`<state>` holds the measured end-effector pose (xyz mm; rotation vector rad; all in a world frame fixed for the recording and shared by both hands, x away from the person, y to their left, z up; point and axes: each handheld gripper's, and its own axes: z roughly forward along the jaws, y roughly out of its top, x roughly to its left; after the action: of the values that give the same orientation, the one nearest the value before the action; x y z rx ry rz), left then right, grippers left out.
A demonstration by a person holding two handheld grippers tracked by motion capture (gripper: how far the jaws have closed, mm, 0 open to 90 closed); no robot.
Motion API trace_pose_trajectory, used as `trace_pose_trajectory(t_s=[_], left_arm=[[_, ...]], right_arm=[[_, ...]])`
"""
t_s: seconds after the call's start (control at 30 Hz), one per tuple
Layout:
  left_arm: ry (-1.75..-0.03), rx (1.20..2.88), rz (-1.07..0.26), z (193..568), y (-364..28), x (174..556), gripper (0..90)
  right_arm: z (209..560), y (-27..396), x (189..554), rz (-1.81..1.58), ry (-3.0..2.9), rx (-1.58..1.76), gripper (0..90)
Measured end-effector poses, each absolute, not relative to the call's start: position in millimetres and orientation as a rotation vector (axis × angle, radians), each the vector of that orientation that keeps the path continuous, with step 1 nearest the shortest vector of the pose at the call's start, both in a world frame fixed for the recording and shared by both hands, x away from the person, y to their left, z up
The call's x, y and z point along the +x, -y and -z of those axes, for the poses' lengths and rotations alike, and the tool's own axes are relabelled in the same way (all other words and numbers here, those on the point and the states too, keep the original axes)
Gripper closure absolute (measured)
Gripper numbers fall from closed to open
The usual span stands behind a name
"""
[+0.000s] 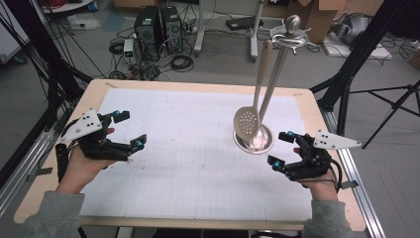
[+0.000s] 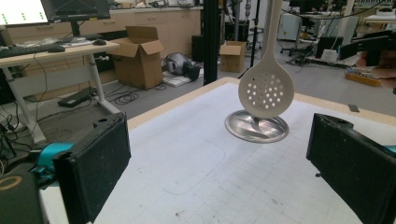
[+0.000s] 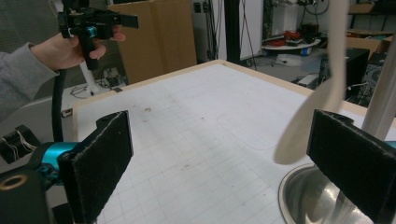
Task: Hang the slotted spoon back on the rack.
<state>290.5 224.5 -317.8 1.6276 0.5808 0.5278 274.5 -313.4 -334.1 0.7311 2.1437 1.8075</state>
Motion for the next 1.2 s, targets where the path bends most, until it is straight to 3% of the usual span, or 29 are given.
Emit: trace_pose_trajectory(t_s=[0.53,1.2], left_arm=[[-0.626,1.600,-0.562,315,-261,272,6.7],[-0.746,1.569,-0.572,344,-295,266,6.8]], right_arm=[[333,315,275,-1.819,-2.128,0.739,6.0],[333,313,277,-1.808,-2.129,0.747,6.0]])
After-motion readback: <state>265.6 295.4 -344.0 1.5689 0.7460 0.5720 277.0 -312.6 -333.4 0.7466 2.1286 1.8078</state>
